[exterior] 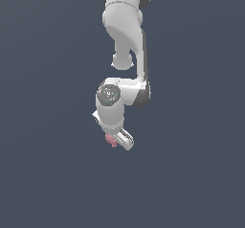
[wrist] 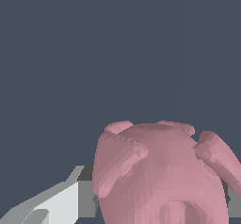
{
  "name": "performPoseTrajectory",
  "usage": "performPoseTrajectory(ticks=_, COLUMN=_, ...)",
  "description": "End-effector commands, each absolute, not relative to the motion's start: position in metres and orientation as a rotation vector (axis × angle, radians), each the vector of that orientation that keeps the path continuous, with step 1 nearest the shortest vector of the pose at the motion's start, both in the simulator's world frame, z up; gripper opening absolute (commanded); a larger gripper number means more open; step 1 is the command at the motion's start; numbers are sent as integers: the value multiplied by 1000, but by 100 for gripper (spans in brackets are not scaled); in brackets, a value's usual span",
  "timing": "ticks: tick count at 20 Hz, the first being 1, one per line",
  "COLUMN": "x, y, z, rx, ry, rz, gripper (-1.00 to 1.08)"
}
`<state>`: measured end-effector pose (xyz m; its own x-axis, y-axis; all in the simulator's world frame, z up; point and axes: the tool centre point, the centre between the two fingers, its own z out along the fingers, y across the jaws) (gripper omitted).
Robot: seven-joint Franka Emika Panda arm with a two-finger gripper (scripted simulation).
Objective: Pick up the object and move it to a goal position.
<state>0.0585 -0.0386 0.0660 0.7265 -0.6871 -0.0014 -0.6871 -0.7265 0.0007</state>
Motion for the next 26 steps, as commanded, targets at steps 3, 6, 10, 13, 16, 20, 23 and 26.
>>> performPoseTrajectory(ticks=3, x=47, y=-35, z=92, rx=2920, ry=-1162, rz=-1, gripper=-100)
performPoseTrajectory(ticks=6, x=37, y=-32, z=114, rx=2920, ry=-1162, rz=-1, gripper=-100)
performPoseTrajectory(ticks=10, x=21, y=-27, z=149, rx=2920, ry=-1162, rz=-2, gripper=-100)
performPoseTrajectory(ticks=13, x=9, y=-24, z=176, rx=2921, ry=-1163, rz=-2, gripper=-100)
performPoseTrajectory(ticks=16, x=-4, y=-20, z=204, rx=2921, ry=-1163, rz=-2, gripper=-100)
performPoseTrajectory(ticks=20, x=-21, y=-15, z=242, rx=2921, ry=-1163, rz=-2, gripper=-100)
performPoseTrajectory(ticks=23, x=-34, y=-11, z=273, rx=2920, ry=-1163, rz=-1, gripper=-100)
performPoseTrajectory(ticks=26, x=-48, y=-7, z=305, rx=2919, ry=-1163, rz=-1, gripper=-100)
